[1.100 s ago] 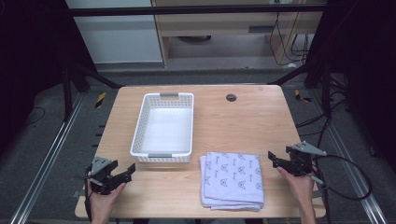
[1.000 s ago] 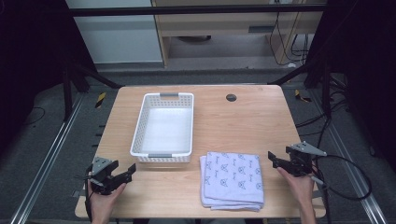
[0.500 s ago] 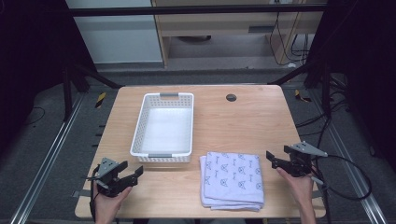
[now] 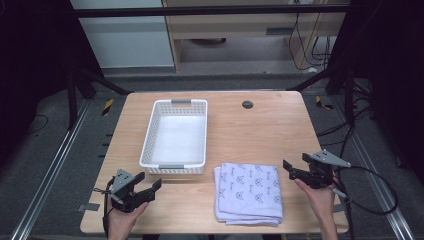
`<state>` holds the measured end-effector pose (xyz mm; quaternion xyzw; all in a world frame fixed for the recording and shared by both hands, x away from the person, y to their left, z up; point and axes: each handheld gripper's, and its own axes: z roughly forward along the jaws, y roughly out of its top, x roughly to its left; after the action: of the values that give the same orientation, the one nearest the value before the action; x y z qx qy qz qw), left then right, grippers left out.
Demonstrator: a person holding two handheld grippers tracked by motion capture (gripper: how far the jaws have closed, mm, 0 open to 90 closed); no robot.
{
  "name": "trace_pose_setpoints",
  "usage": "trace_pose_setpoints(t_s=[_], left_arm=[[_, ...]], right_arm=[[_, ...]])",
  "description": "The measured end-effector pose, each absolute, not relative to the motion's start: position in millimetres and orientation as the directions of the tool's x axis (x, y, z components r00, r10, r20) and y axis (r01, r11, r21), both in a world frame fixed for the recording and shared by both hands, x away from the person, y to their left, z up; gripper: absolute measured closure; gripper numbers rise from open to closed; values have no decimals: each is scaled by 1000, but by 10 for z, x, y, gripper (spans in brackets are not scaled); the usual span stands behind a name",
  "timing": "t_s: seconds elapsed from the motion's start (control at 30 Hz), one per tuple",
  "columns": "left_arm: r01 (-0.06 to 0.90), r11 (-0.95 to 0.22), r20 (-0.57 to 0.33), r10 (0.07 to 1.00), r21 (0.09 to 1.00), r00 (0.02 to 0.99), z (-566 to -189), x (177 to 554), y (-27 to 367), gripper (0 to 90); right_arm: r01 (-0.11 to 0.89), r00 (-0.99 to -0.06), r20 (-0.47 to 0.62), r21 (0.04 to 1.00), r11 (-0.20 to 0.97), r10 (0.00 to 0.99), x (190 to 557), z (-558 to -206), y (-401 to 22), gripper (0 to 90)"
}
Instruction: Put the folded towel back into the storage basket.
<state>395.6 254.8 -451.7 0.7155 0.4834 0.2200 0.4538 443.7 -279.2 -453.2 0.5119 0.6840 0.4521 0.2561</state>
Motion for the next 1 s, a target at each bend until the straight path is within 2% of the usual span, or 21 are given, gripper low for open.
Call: trace_pose_setpoints(t_s=[0.33, 0.6, 1.0], left_arm=[[464, -136, -105, 884, 876, 456, -4413, 3984, 2424, 288], [410, -97, -118, 876, 907, 468, -4147, 4077, 2314, 297], [388, -110, -121, 843, 915, 523, -3878, 4250, 1945, 275]], right_arm=[[436, -363, 137, 899, 38, 922, 4422, -4353, -2745, 219], [419, -377, 151, 908, 23, 914, 4502, -4168, -2691, 215], [410, -387, 187, 912, -13, 903, 4582, -4019, -2587, 216]])
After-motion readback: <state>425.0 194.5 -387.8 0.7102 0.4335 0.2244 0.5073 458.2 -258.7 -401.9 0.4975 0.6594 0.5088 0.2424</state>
